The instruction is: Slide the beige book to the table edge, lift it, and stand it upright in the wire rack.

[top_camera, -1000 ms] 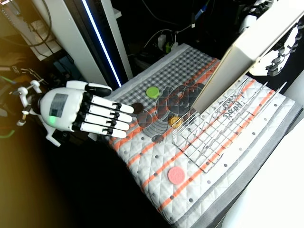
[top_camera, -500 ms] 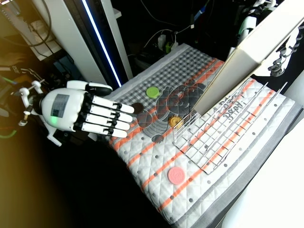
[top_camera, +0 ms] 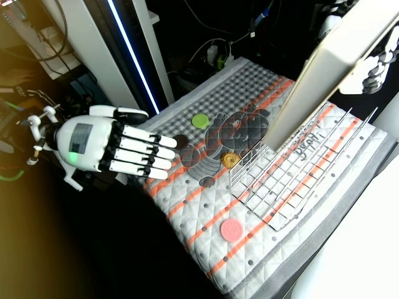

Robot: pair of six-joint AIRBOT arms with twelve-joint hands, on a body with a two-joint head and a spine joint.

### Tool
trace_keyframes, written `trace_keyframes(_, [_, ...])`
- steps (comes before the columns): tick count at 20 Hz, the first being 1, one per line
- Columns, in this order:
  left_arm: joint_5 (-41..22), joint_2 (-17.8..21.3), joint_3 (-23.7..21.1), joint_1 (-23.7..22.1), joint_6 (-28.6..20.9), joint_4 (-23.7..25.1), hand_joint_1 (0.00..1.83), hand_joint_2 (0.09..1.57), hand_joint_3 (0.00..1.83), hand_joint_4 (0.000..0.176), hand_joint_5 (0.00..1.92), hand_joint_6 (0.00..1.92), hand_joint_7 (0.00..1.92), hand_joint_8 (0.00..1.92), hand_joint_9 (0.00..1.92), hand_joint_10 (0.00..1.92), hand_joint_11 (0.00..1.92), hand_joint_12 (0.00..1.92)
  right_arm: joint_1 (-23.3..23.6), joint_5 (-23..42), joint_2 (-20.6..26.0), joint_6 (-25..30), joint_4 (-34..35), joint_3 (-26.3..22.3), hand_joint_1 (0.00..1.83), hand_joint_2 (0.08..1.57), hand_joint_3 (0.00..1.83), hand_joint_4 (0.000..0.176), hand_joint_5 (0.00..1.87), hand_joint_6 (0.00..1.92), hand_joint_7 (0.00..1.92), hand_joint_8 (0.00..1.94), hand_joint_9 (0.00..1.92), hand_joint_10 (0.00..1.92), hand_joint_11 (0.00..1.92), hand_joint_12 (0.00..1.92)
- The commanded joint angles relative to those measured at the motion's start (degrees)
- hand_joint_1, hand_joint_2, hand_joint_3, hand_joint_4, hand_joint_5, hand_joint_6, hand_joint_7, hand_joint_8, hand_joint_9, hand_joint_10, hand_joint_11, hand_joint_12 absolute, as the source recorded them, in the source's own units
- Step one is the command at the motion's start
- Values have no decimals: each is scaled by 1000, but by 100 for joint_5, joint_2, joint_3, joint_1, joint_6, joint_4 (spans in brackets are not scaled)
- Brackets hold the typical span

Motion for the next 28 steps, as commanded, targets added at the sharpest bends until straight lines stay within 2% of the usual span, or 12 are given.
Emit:
trace_keyframes(1, [-807,29,-20,-13,-129,-60,1389,1066,1,0,1056,678,1113,737,1006,1208,901,1312,17,701,-10,25,75,13,38,1331,1,0,434,2,438,2,390,3,409,9])
trace_keyframes(3, [-909,30,-40,64,-148,-148,1312,1046,0,0,1089,651,1198,773,1178,864,1026,1233,17,701,-14,25,76,13,44,1330,0,0,436,1,439,0,391,1,403,3])
trace_keyframes(4, [-911,30,-39,84,-161,-163,1312,1046,0,0,1089,651,1198,773,1178,864,1026,1233,17,701,-14,25,76,13,44,1330,0,0,436,1,439,0,391,1,403,3])
trace_keyframes(5, [-910,30,-39,109,-168,-178,1294,1032,0,0,1123,613,1241,728,1319,570,1095,1189,17,701,-14,25,77,13,62,1334,1,0,436,1,434,0,377,0,400,1])
trace_keyframes(7, [-897,24,-44,143,-169,-186,1286,1035,1,0,1116,646,1233,722,1346,480,1100,1162,15,701,-17,26,81,13,54,1337,2,0,428,0,433,0,381,2,401,1])
trace_keyframes(16, [-797,-108,68,238,-169,-257,1285,1016,0,0,1153,616,1300,561,1375,408,1029,1140,15,702,-34,26,84,15,114,1324,0,0,463,4,463,3,402,2,413,3])
trace_keyframes(17, [-745,-117,92,208,-169,-256,1379,1034,0,0,1116,593,1204,600,1150,936,1027,1191,15,702,-38,26,83,17,112,1322,0,0,458,1,467,4,403,2,404,0])
trace_keyframes(23, [-800,-128,54,339,-162,-257,1270,1037,0,0,1158,580,1195,753,1252,630,969,1265,15,703,-69,29,93,17,105,1316,0,0,457,1,471,2,419,3,421,6])
trace_keyframes(24, [-790,-138,53,376,-162,-265,1269,1034,0,0,1166,570,1202,729,1262,682,985,1357,15,703,-69,29,98,17,104,1323,2,0,460,2,475,3,417,2,413,2])
trace_keyframes(26, [-786,-171,56,451,-162,-290,1261,1036,0,0,1135,642,1219,661,1200,1278,1103,1637,15,703,-70,30,109,21,145,1321,0,0,463,1,471,0,407,0,391,0])
trace_keyframes(27, [-784,-174,51,470,-162,-290,1261,1036,0,0,1135,642,1219,661,1200,1278,1103,1637,15,703,-72,30,110,21,145,1321,0,0,463,1,471,0,407,0,391,0])
trace_keyframes(28, [-784,-174,39,508,-162,-290,1332,1083,12,0,804,328,1028,929,937,808,623,1390,15,703,-73,30,111,21,134,1319,0,0,463,1,475,2,407,1,398,5])
